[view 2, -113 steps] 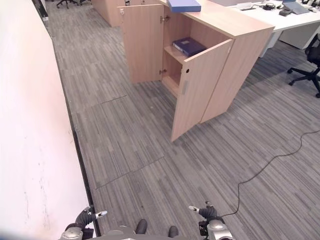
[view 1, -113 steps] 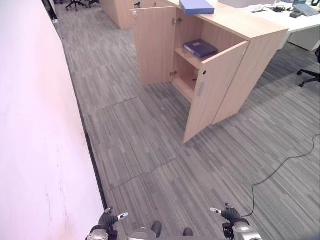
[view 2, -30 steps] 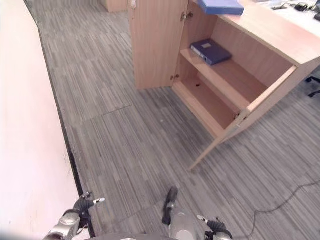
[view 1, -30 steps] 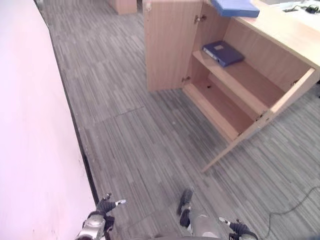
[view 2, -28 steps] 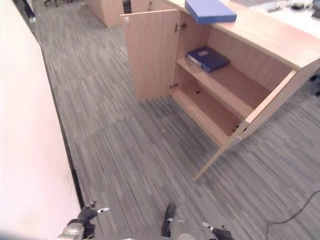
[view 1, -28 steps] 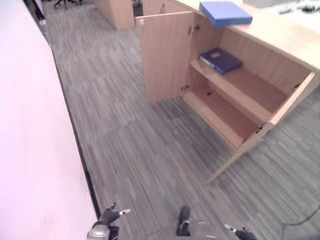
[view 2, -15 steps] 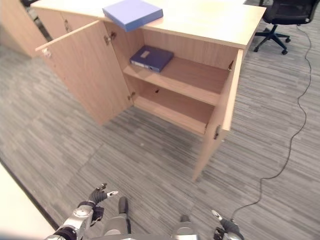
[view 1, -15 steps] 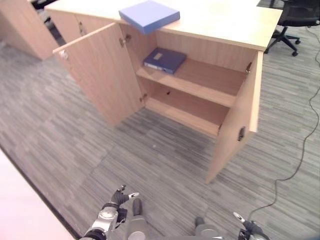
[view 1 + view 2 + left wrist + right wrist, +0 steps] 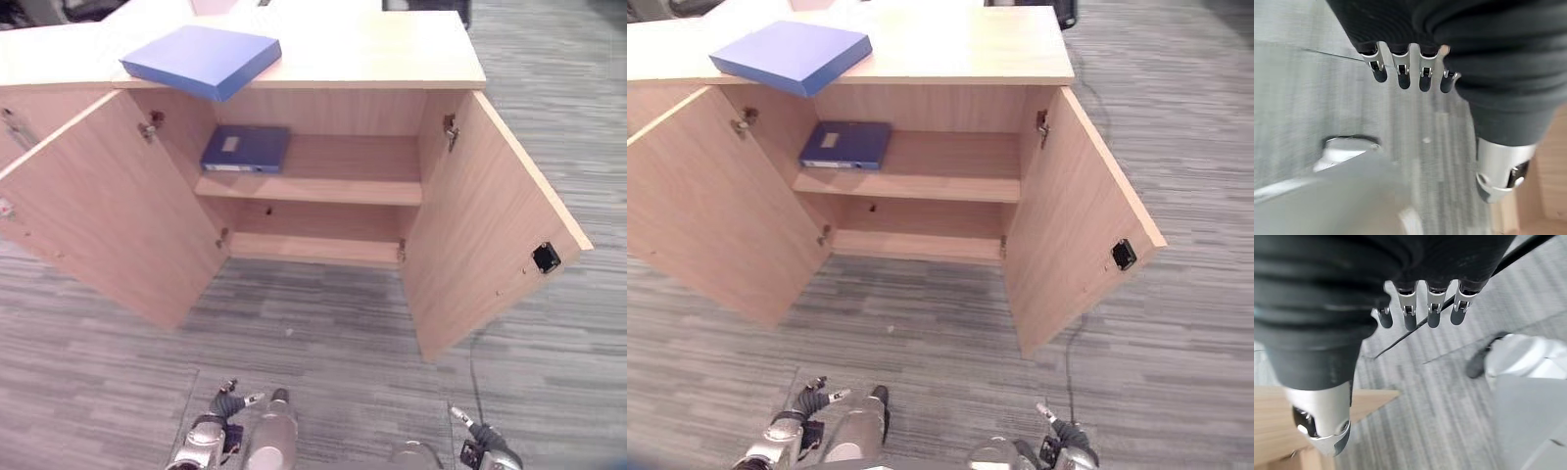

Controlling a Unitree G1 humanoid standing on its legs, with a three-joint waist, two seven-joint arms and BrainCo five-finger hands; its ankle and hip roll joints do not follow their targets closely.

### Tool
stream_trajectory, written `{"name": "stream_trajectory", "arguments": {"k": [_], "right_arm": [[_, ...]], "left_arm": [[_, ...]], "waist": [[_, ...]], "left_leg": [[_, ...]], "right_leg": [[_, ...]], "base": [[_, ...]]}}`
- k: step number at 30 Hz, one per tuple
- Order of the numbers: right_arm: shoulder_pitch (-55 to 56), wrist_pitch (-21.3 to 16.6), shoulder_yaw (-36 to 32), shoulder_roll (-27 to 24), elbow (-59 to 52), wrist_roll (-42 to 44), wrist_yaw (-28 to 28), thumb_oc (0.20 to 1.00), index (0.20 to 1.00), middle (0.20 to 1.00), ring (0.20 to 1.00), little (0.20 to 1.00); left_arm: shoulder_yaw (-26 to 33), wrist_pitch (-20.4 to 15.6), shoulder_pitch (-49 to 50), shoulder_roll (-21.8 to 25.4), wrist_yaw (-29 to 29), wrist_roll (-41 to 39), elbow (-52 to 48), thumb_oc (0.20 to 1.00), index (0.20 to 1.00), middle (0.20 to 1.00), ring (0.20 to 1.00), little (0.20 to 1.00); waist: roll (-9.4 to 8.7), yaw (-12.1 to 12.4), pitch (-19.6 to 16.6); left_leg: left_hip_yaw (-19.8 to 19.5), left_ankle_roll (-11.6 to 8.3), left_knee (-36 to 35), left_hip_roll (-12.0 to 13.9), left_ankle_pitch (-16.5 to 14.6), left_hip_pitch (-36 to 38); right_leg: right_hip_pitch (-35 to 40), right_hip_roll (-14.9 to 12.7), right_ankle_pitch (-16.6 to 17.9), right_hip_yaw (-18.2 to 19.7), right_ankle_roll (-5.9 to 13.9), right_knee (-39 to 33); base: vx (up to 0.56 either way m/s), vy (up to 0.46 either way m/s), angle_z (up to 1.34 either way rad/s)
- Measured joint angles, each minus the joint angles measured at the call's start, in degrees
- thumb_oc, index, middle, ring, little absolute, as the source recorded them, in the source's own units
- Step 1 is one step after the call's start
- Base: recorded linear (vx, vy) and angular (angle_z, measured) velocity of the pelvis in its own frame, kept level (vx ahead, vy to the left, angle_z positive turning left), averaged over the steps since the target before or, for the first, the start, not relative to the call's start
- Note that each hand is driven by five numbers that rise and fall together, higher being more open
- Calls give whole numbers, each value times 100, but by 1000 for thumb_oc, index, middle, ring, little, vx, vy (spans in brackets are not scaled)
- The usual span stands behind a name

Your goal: Put the empty folder in the office cabinet

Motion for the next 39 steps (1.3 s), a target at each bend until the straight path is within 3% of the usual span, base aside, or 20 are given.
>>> {"name": "stream_trajectory", "arguments": {"k": [5, 6, 9, 10, 11, 12, 13, 14, 16, 18, 19, 20, 21, 23, 25, 30, 32, 35, 38, 39], "right_arm": [[253, 111, 144, 152, 187, -103, 86, 1000, 1000, 1000, 1000, 1000], [288, 112, 398, 118, 195, -179, 116, 1000, 1000, 1000, 1000, 1000], [333, 124, 520, 268, 210, -190, 118, 1000, 1000, 1000, 1000, 1000], [268, 111, 508, 277, 131, -192, 120, 1000, 1000, 1000, 1000, 1000], [250, 94, 514, 277, 118, -189, 127, 1000, 1000, 1000, 1000, 1000], [274, 85, 508, 229, 128, -179, 126, 1000, 1000, 1000, 1000, 1000], [322, 80, 575, 228, 129, -179, 130, 1000, 1000, 1000, 1000, 1000], [290, 69, 755, 259, 129, -181, 129, 1000, 1000, 1000, 1000, 1000], [206, 44, 754, 272, 125, -184, 136, 1000, 1000, 1000, 1000, 1000], [128, -12, 731, 214, 137, -221, 130, 1000, 1000, 1000, 1000, 1000], [134, -16, 729, 164, 141, -228, 128, 1000, 1000, 1000, 1000, 1000], [171, -23, 733, 170, 157, -235, 153, 1000, 1000, 1000, 1000, 1000], [139, -40, 755, 175, 132, -291, 184, 1000, 1000, 1000, 1000, 1000], [210, -42, 942, 70, 111, -456, 183, 1000, 1000, 1000, 1000, 1000], [221, -30, 940, -21, 129, -458, 186, 1000, 1000, 1000, 1000, 1000], [-97, -3, 918, -139, 178, -629, 191, 1000, 1000, 1000, 1000, 1000], [-84, 6, 921, -126, 190, -646, 197, 1000, 1000, 1000, 1000, 1000], [153, 15, 968, -134, 145, -673, 198, 1000, 1000, 1000, 1000, 1000], [382, 138, 947, -189, 216, -676, 191, 1000, 1000, 1000, 1000, 1000], [397, 125, 989, -259, 152, -681, 192, 1000, 1000, 1000, 1000, 1000]], "left_arm": [[25, -1, 58, 59, 10, 17, 273, 1000, 1000, 1000, 1000, 1000], [-167, 2, 125, 147, 67, 9, 356, 1000, 1000, 1000, 1000, 1000], [-116, -46, 188, 282, 87, 2, 205, 1000, 1000, 1000, 1000, 1000], [-137, -46, 248, 284, 76, 3, 159, 1000, 1000, 1000, 1000, 1000], [-83, -50, 251, 263, 74, -2, 112, 1000, 1000, 1000, 1000, 1000], [94, -117, 279, 212, 45, -3, 54, 1000, 1000, 1000, 1000, 1000], [140, -166, 402, 295, 35, -2, 11, 1000, 1000, 1000, 1000, 1000], [252, -158, 547, 450, 18, -4, 0, 1000, 1000, 1000, 1000, 1000], [425, -76, 729, 563, 28, -17, 67, 1000, 1000, 1000, 1000, 1000], [410, 21, 887, 504, -2, -15, 93, 1000, 1000, 1000, 1000, 1000], [421, 50, 908, 396, -4, -15, 110, 1000, 1000, 1000, 1000, 1000], [348, 54, 984, 327, -46, -11, 72, 1000, 1000, 1000, 1000, 1000], [349, 61, 985, 348, -44, -12, 82, 1000, 1000, 1000, 1000, 1000], [293, 64, 879, 242, -42, -15, 75, 1000, 1000, 1000, 1000, 1000], [239, 54, 693, 82, -48, -18, 29, 1000, 1000, 1000, 1000, 1000], [109, 23, 294, 43, -61, -16, -80, 1000, 1000, 1000, 1000, 1000], [132, 24, 304, 67, -36, -16, 153, 1000, 1000, 1000, 1000, 1000], [132, 20, 341, 82, -28, -15, 219, 1000, 1000, 1000, 1000, 1000], [124, 14, 184, -114, -37, -10, 345, 1000, 1000, 1000, 1000, 1000], [140, 32, 222, -170, -35, -8, 552, 1000, 1000, 1000, 1000, 1000]], "waist": [[12, 112, -224], [8, 204, -294], [-230, 286, -351], [-160, 251, -314], [-25, 195, -277], [207, 157, -280], [285, 161, -326], [65, 252, -336], [-127, 394, -437], [-213, 481, -484], [-89, 517, -477], [-71, 590, -501], [-202, 603, -446], [-162, 528, -411], [46, 513, -352], [-74, 486, 28], [-106, 494, 35], [-27, 307, -53], [86, 360, -108], [186, 524, -201]], "left_leg": [[563, 324, -237, -175, -35, 351], [810, 604, -883, -300, 274, 789], [1220, 956, -1659, -542, 631, 1257], [1257, 1023, -1931, -565, 802, 1355], [1159, 1116, -2162, -535, 930, 1508], [995, 1127, -2577, -328, 1213, 1752], [952, 1063, -2852, -250, 1321, 1894], [1082, 1029, -2984, -378, 1371, 1908], [1278, 1019, -3015, -579, 1378, 1746], [1467, 894, -3133, -775, 1462, 1719], [1432, 846, -3166, -758, 1438, 1749], [1460, 354, -3062, -783, 1097, 1704], [1445, 464, -2740, -795, 1058, 1594], [1262, 385, -2021, -240, 1032, 1492], [1127, 325, -1896, -289, 1116, 1352], [1041, -258, -1456, -633, 1517, 934], [1051, -76, -1376, -338, 1356, 931], [1130, -112, -2243, 643, 1361, 1090], [1040, -105, -3173, 756, 1355, 1135], [1128, -74, -3007, 730, 1162, 1131]], "right_leg": [[-240, -335, 1287, -176, 539, 1], [-784, -316, 2153, -574, 556, 358], [-1069, -510, 2746, -1678, 595, 549], [-1101, -554, 3016, -2074, 379, 576], [-1226, -389, 2646, -2079, 613, 993], [-1380, 535, 1173, -1955, 739, 2092], [-1426, 1258, 559, -2034, 782, 2606], [-1459, 1735, 18, -2683, 531, 2787], [-1385, 1978, -445, -3607, -261, 2025], [-1027, 1958, -472, -3944, -815, 836], [-893, 1987, -404, -4052, -929, 510], [-654, 1933, -247, -3981, -960, -43], [-665, 1806, 99, -4008, -1045, -112], [-559, 1743, 90, -4102, -926, -158], [-739, 1743, -18, -3984, -786, 32], [-781, 1281, 162, -3761, -983, -80], [-425, 1096, 485, -4071, -773, -581], [-118, 1161, 508, -4254, -540, -1068], [122, 1120, 446, -4028, -449, -1364], [210, 894, 281, -3891, -187, -1371]], "base": [[11, 499, -62], [-89, 370, -84], [-77, 570, -78], [-16, 568, -34], [-26, 477, 25], [-39, 388, 47], [-5, 305, 42], [16, 176, 7], [53, 65, -15], [47, 28, 7], [36, 40, 20], [63, 48, 13], [27, 39, 4], [-53, 52, 21], [-43, 54, 37], [59, 74, -5], [201, 177, -25], [213, 177, 13], [271, 222, 47], [489, 438, -6]]}}
